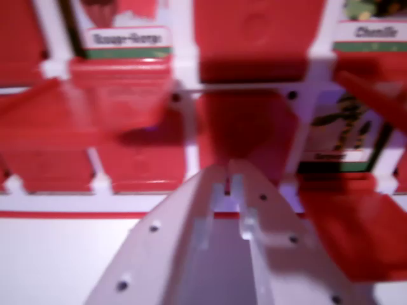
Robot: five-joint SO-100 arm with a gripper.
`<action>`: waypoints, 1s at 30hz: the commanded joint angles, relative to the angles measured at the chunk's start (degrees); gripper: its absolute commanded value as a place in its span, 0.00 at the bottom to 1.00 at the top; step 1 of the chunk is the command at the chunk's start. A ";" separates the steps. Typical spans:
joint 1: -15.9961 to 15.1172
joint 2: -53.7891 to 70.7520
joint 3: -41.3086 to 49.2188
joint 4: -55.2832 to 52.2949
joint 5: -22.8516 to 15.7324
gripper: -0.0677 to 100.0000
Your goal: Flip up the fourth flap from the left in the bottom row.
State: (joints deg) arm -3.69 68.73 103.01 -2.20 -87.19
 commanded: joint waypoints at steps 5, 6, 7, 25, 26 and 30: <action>0.79 0.97 -8.00 -1.49 -0.70 0.00; 0.79 0.97 -8.09 -1.49 -0.79 0.00; 0.79 0.97 -8.17 -1.49 -0.70 0.00; 0.09 -3.08 -13.71 -0.70 -0.62 0.00; 0.09 -2.90 -13.71 -0.44 -0.53 0.00; 0.09 -1.32 -11.60 -0.18 -0.18 0.00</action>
State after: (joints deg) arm -3.16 65.13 97.21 -2.37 -87.19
